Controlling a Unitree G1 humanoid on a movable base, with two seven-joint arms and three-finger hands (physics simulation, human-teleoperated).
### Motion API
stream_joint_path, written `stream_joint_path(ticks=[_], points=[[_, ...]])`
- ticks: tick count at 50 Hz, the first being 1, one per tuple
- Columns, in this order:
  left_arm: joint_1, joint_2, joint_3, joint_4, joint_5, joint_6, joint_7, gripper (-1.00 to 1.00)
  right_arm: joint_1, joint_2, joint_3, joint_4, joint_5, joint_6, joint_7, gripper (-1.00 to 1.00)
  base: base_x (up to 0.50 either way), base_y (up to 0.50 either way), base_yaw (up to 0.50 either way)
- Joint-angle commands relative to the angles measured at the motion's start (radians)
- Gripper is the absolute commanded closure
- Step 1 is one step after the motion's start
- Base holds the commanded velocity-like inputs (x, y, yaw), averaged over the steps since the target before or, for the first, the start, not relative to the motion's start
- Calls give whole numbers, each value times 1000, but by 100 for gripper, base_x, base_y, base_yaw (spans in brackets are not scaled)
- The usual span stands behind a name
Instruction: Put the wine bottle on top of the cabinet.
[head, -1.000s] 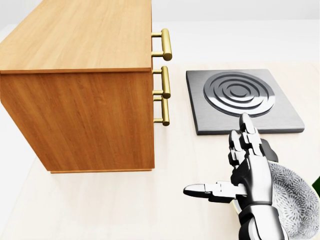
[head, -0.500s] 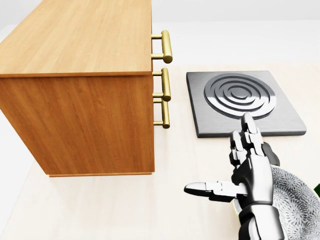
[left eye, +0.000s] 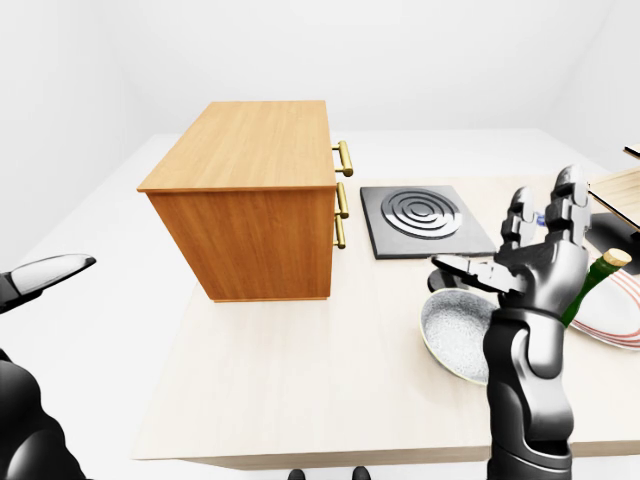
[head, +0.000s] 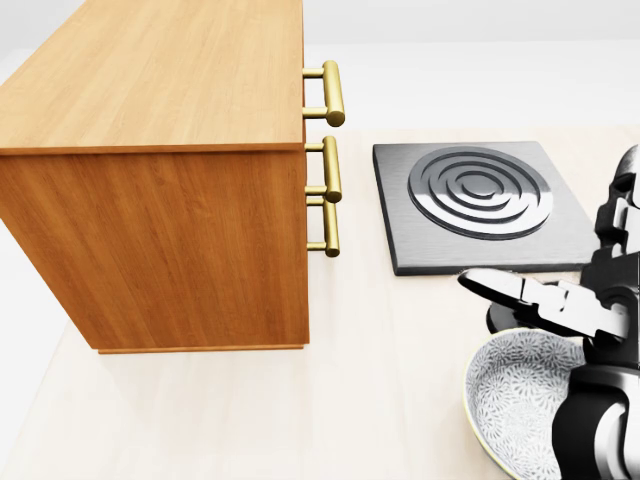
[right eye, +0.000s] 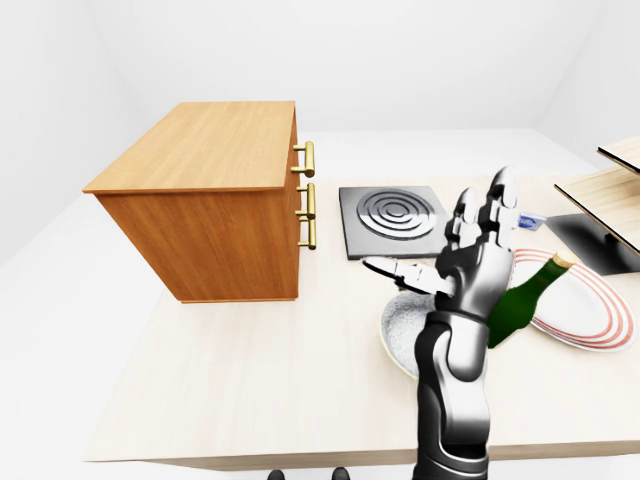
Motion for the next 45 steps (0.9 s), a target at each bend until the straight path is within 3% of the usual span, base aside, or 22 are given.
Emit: stream_joint_path(ticks=[1, 14, 27, 45], points=[[-2, -3, -7, 2, 10, 0, -3, -100, -51, -38, -98, -117, 75, 0, -131, -100, 0, 0, 0], [-3, -3, -6, 1, 12, 0, -4, -100, -55, -73, -164, -129, 148, 0, -247, -100, 0, 0, 0], [-3, -6, -9, 6, 20, 0, -7, -100, -39, -87, -188, -60, 175, 0, -272, -100, 0, 0, 0], [-2, -7, -10, 5, 21, 0, -6, -100, -14, -110, -285, -52, 220, 0, -283, -100, 0, 0, 0]])
